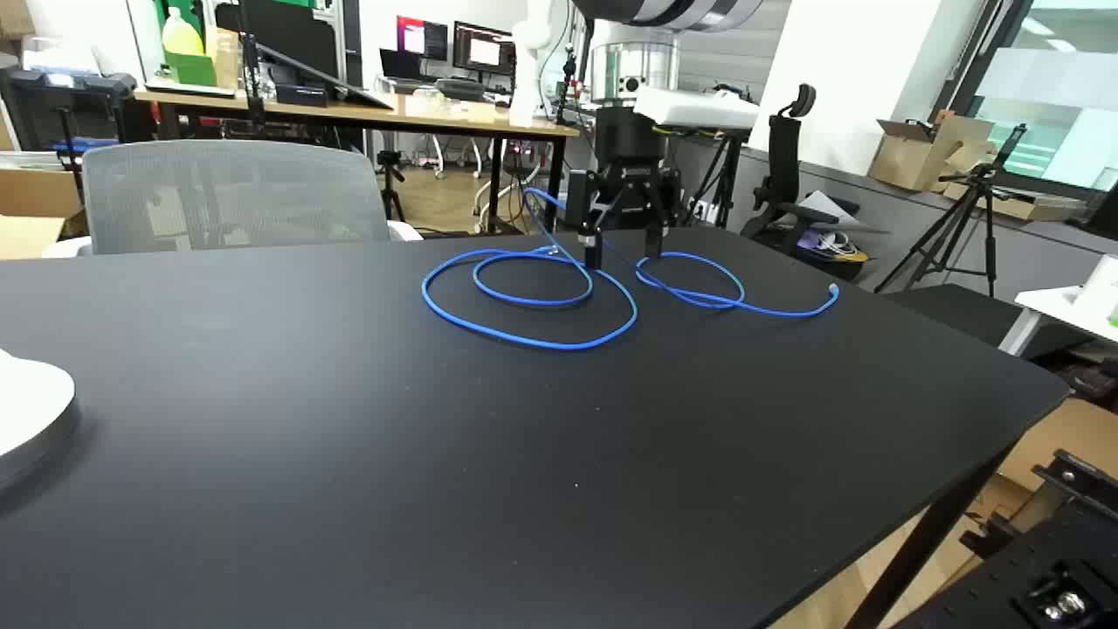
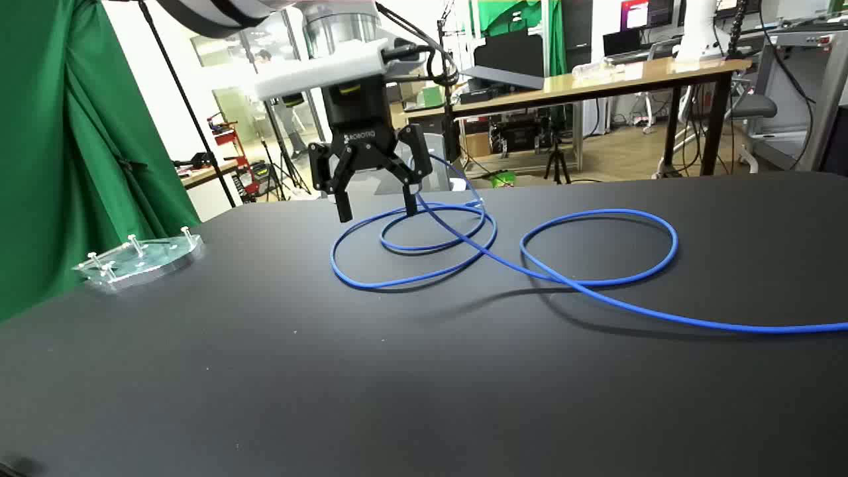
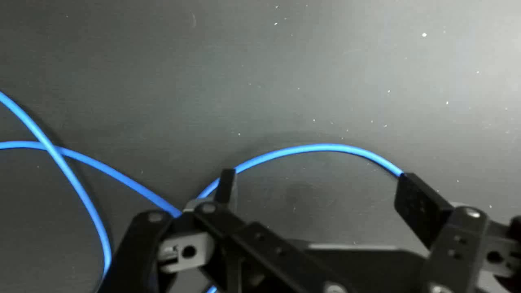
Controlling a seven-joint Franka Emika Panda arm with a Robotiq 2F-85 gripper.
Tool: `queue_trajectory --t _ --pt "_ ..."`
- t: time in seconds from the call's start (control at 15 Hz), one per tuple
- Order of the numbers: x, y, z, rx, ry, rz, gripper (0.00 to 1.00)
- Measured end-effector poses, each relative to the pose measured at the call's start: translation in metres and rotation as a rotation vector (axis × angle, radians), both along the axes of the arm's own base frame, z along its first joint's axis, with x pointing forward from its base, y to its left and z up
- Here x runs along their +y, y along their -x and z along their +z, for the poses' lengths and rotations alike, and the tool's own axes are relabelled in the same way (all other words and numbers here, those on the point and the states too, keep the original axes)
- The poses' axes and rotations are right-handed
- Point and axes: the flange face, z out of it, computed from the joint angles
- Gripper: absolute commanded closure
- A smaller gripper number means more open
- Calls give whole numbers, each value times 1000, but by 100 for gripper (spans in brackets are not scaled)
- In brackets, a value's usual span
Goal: Move the cable to the left
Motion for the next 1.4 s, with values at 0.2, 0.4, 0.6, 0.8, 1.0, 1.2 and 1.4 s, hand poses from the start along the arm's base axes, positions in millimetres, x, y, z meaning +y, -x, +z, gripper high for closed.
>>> queue_trajectory --t 0.2,0.4,0.6,0.8,1.0,1.2,1.4 --pt "0 0 0 -1 0 0 0" --pt "0 0 0 -1 0 0 0" --pt "0 0 0 -1 0 0 0" --pt "0 0 0 -1 0 0 0" --pt "0 0 0 -1 0 0 0" --pt "0 -1 0 -6 4 6 0" --pt "3 -10 6 -76 50 75 0"
